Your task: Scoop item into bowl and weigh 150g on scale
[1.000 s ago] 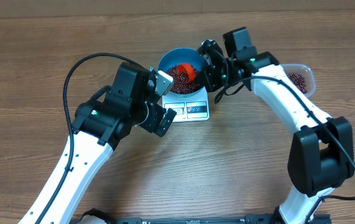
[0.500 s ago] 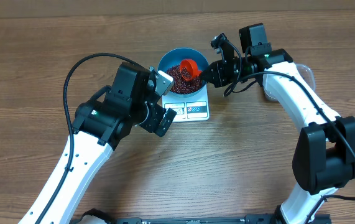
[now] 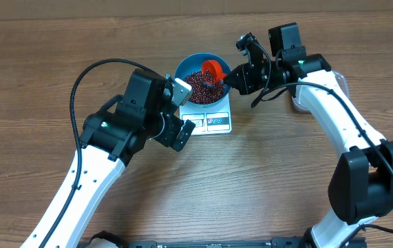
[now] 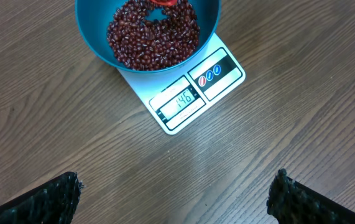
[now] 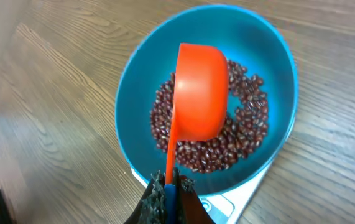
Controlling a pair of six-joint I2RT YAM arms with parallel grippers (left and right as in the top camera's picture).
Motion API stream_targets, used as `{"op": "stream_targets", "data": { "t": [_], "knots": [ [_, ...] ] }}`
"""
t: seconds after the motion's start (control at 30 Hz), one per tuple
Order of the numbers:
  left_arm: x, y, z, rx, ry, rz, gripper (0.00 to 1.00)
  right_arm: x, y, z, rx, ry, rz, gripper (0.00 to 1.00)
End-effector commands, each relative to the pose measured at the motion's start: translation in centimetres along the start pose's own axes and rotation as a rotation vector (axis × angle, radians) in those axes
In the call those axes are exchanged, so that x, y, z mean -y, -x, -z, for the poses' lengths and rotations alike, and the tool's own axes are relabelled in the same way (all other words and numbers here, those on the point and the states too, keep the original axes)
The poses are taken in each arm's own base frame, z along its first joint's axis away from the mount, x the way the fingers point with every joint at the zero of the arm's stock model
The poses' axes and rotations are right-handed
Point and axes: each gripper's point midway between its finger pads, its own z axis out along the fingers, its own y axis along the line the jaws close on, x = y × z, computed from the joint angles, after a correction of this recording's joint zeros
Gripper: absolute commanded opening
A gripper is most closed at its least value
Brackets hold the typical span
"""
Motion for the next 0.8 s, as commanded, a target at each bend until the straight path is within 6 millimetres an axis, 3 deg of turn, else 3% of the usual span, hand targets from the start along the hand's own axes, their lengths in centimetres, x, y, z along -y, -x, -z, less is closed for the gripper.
{"op": "stream_targets", "data": {
  "t": [0.0,0.13,0.27,0.43,0.57,0.7,0.77],
  "knots": [
    [-0.1,-0.1,0.2,0.004,0.008,-0.019,1.0,-0.8,1.2,0.9,0.019,-0.092,0.059,0.04],
    [-0.1,-0.1,0.2,0.004,0.008,-0.019,1.0,-1.1,1.2,0.6,0.008,-0.17,0.122,0.04],
    [-0.1,-0.1,0.2,0.004,0.008,-0.019,1.0,-1.4,1.9,0.8,0.037,-0.156,0.066,0.04],
    [-0.1,-0.1,0.2,0.004,0.008,-0.019,0.99,-1.6,1.3,0.8,0.009,-0.161,0.131,0.03],
    [-0.1,-0.1,0.2,0.004,0.008,-0.019,1.0,-1.0,1.6,1.0,0.029,-0.187,0.039,0.04],
    [-0.1,-0.1,0.2,0.004,0.008,-0.019,0.99,-2.8,1.0,0.7,-0.001,-0.102,0.179,0.04],
    [-0.1,-0.1,0.2,0.004,0.008,-0.019,1.0,-2.1,1.3,0.9,0.007,-0.164,0.154,0.04]
  ]
}}
